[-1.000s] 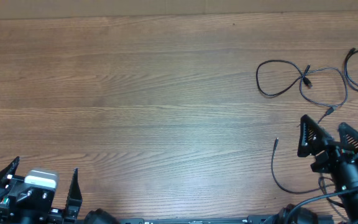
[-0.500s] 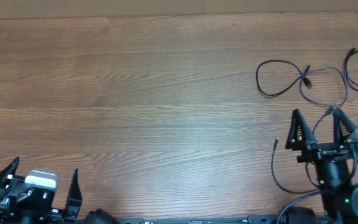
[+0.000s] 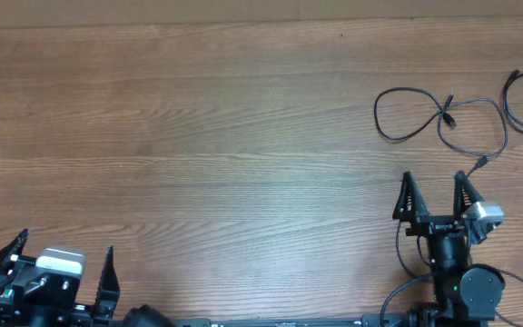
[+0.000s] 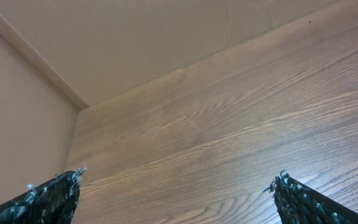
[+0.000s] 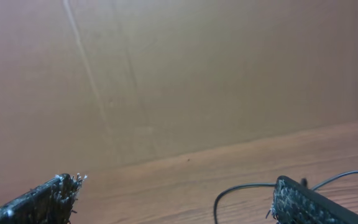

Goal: Untangle cables

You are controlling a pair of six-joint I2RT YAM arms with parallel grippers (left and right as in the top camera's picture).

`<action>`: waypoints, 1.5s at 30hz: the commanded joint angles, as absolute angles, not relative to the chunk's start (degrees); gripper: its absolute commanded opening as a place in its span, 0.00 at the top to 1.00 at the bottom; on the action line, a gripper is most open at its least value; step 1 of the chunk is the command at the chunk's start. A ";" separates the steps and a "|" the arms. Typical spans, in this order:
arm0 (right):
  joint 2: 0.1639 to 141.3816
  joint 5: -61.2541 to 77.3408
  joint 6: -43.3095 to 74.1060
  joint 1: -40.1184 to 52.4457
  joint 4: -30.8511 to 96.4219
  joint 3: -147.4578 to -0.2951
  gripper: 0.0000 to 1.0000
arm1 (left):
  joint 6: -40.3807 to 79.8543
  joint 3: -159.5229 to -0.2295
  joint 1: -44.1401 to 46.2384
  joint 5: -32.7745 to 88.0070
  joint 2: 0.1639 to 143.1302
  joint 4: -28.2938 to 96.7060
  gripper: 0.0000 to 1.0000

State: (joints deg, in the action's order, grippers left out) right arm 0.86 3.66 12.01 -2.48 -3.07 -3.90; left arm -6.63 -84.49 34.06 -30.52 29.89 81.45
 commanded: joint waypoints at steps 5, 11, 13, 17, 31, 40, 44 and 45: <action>0.16 -0.40 11.86 -2.31 -2.96 -0.43 0.00 | -7.70 -84.47 34.35 -31.29 29.71 81.28 0.01; 0.16 1.28 11.94 -2.26 4.69 -0.45 0.00 | -7.70 -84.47 34.35 -31.29 29.71 81.28 0.01; 0.16 1.32 11.92 -2.26 4.69 -0.45 0.00 | -7.70 -84.47 34.35 -31.29 29.74 81.28 0.00; 0.16 1.32 11.92 -2.26 4.67 -0.45 0.00 | -7.70 -84.47 34.35 -31.29 29.74 81.28 0.00; 0.16 1.34 11.92 -2.26 4.67 -0.45 0.00 | -7.70 -84.47 34.33 -31.29 29.71 81.28 0.01; 0.16 1.34 11.92 -2.26 4.67 -0.45 0.00 | -7.73 -84.47 34.30 -32.01 29.71 81.58 0.01; 0.16 1.32 11.92 -2.26 4.67 -0.45 0.00 | -7.09 -84.44 34.02 -25.50 29.80 78.04 0.00; 0.16 1.34 11.92 -2.26 4.67 -0.45 0.00 | -7.09 -84.27 33.23 -23.44 29.82 74.46 0.00</action>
State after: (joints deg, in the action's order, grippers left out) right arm 0.67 1.26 11.97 -2.48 4.99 -1.06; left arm -6.59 -84.44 34.02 -28.99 29.89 78.83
